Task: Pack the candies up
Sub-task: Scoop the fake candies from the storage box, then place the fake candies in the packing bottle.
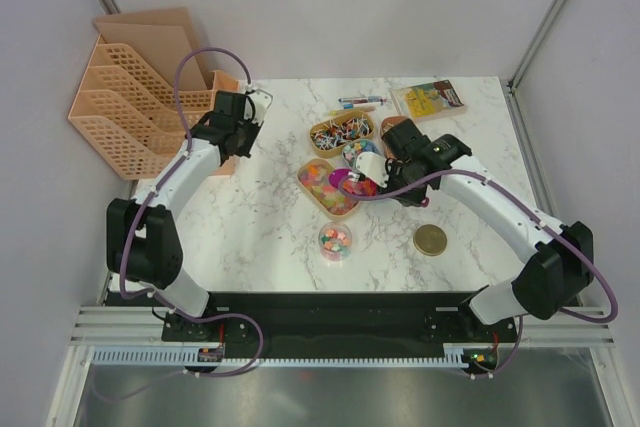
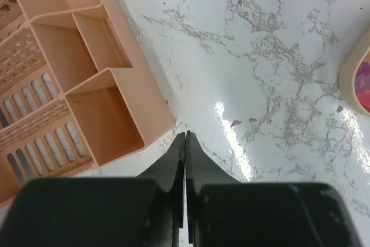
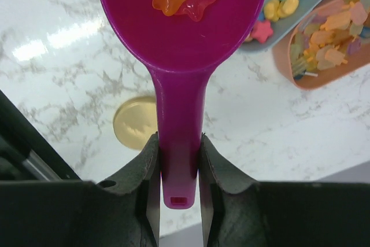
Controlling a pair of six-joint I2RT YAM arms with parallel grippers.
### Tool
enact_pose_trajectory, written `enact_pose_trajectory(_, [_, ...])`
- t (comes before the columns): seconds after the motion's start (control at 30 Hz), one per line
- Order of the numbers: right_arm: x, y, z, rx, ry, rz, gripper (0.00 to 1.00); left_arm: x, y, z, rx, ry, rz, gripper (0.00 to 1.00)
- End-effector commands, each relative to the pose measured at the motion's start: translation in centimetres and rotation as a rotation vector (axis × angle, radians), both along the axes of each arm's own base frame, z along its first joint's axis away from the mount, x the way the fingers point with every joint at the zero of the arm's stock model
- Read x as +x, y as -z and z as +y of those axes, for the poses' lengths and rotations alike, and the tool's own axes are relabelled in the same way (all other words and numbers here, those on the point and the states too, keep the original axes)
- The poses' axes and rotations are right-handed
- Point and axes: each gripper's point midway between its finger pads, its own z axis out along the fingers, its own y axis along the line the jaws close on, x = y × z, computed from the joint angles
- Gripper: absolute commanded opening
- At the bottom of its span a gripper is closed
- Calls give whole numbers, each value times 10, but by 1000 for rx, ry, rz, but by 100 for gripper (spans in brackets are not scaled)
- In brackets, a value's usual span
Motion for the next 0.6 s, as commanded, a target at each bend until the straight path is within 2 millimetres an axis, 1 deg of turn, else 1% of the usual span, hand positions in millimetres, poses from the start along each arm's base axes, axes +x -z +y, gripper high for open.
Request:
enact_pose_trajectory(0.0, [-16, 0, -34, -191, -98, 22, 0, 3, -14, 8, 20, -15, -51, 2])
enact_pose_trajectory(0.07, [-23, 3, -42, -248, -127, 34, 0, 2, -10, 8, 13, -21, -40, 5])
enact_pose_trajectory(0.1, [-26, 3, -48, -281, -130, 39, 0, 2, -6, 7, 6, -19, -32, 31])
enact_pose_trajectory(0.13, [-30, 4, -48, -294, -147, 40, 0, 1, -2, 7, 6, -23, -22, 49])
enact_pose_trajectory(0.2, [-36, 3, -50, -339, -170, 41, 0, -2, 5, 6, -4, -25, -2, 72])
enact_pose_trajectory(0.27, [-39, 1, -49, -366, -183, 39, 0, -4, 10, 3, -17, -23, 18, 82])
enact_pose_trajectory(0.3, [-44, 1, -46, -380, -196, 47, 0, -5, 11, 0, -34, -20, 25, 95])
enact_pose_trajectory(0.33, [-43, -2, -44, -389, -198, 35, 0, -5, 12, -1, -44, -17, 27, 100])
enact_pose_trajectory(0.5, [-50, -3, -34, -464, -239, 36, 0, -5, 20, -5, -66, -25, 49, 100])
enact_pose_trajectory(0.57, [-54, -3, -36, -506, -247, 37, 0, -4, 21, -4, -71, -37, 50, 100])
